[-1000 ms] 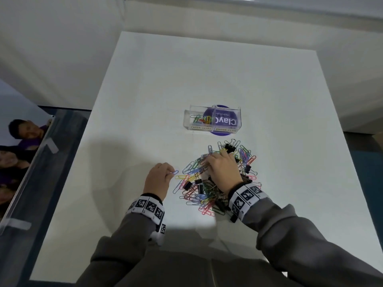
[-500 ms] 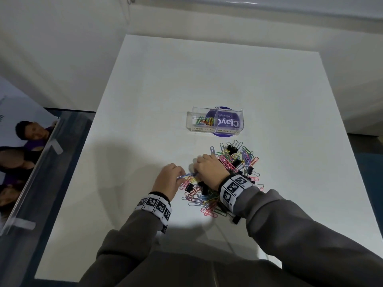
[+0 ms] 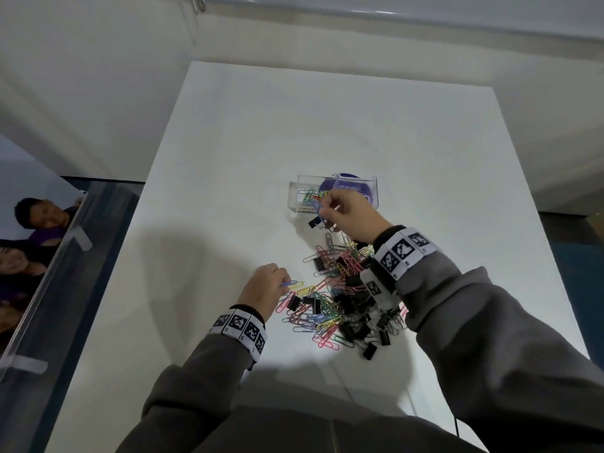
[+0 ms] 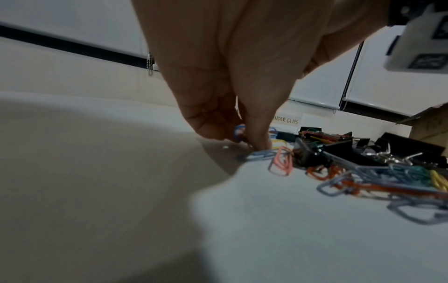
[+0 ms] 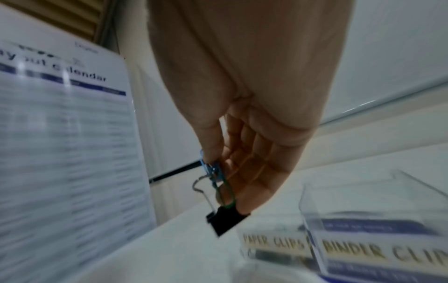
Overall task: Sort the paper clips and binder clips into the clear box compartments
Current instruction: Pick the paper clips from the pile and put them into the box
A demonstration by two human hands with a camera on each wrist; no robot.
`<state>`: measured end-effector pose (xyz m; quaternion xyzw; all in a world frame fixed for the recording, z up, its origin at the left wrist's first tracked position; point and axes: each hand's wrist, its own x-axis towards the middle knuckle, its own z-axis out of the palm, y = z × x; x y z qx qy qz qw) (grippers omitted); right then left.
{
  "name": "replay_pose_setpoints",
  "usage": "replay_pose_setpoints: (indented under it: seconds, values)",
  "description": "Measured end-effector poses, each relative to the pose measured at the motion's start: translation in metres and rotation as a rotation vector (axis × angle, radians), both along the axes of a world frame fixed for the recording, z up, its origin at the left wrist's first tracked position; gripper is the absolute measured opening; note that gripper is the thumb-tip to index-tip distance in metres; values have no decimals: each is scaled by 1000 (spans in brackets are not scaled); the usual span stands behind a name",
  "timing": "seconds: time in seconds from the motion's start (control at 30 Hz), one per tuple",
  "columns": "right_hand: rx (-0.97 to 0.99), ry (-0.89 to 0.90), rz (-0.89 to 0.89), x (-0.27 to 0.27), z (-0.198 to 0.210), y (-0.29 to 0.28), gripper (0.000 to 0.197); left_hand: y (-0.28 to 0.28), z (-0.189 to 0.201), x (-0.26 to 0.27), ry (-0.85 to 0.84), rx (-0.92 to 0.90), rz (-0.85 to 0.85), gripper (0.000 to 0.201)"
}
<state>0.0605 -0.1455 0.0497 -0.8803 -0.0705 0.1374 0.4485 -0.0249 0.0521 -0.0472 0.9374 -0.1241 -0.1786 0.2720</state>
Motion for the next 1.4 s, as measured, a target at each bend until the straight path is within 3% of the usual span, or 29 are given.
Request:
replay_pose_setpoints:
  seconds: [0.1, 0.2, 0.33, 0.47, 0.53, 0.7, 0.9, 1.03, 1.17, 1.4]
  values:
    - [125, 81, -66, 12, 7, -3, 25, -4, 2, 1, -66, -16, -20, 6]
    - [280, 145, -137, 11, 5, -2, 23, -9, 7, 6, -40, -216, 165, 7]
    - [390, 226, -213, 1, -6, -2, 11, -22, 20, 24, 144, -536, 305, 23]
    - [439, 266, -248, -10, -12, -4, 15, -40, 44, 40, 410, -721, 407, 20]
    - [441, 248, -267, -15, -14, -4, 18, -47, 51, 41, 454, -730, 357, 7]
    - [557, 206, -365, -26, -20, -3, 13, -55, 50, 37, 343, -654, 189, 20]
    - [466, 86, -476, -37, -32, -10, 14, -46, 38, 33, 271, -750, 358, 20]
    - [484, 172, -409, -48, -36, -11, 20, -39, 40, 39, 299, -796, 448, 26]
    - [521, 203, -395, -55, -35, -9, 15, -37, 43, 41, 282, -817, 409, 24]
    - [54, -61, -238, -61, -45, -1, 14, -43, 52, 38, 183, -838, 347, 19]
